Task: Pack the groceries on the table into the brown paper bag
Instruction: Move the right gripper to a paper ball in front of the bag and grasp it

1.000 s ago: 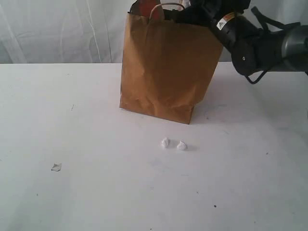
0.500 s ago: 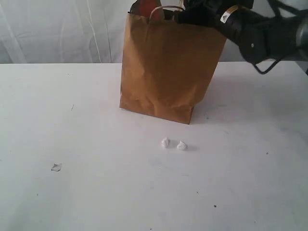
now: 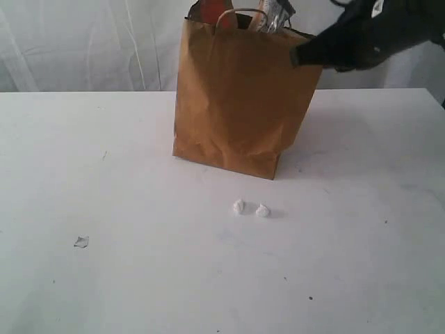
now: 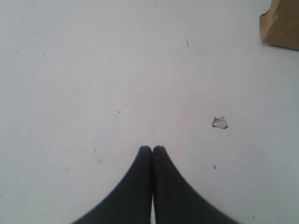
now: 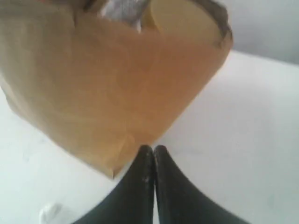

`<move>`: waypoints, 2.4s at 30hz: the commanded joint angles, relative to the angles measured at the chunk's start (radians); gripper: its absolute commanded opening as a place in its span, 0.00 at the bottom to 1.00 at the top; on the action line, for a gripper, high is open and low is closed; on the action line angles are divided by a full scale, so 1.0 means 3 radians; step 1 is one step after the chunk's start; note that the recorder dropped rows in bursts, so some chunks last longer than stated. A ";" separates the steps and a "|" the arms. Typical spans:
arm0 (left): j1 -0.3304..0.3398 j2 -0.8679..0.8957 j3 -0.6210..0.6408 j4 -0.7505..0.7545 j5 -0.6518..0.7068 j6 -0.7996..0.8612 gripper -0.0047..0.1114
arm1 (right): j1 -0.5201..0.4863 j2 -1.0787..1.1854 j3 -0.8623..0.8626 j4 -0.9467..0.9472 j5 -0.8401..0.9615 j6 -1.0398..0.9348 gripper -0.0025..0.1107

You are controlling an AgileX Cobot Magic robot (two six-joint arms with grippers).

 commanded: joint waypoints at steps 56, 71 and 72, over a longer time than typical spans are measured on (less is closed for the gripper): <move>0.0006 -0.0015 0.0010 -0.0006 0.0007 -0.0004 0.04 | 0.0629 0.1353 0.0824 0.1966 -0.0905 -0.2332 0.11; 0.0006 -0.0015 0.0010 -0.0006 0.0007 -0.0004 0.04 | 0.0629 0.0257 0.0818 0.1966 -0.0187 -0.2181 0.02; 0.0006 -0.0015 0.0010 -0.0006 0.0007 -0.0004 0.04 | 0.0629 0.0121 0.0818 0.1966 -0.0244 -0.2191 0.02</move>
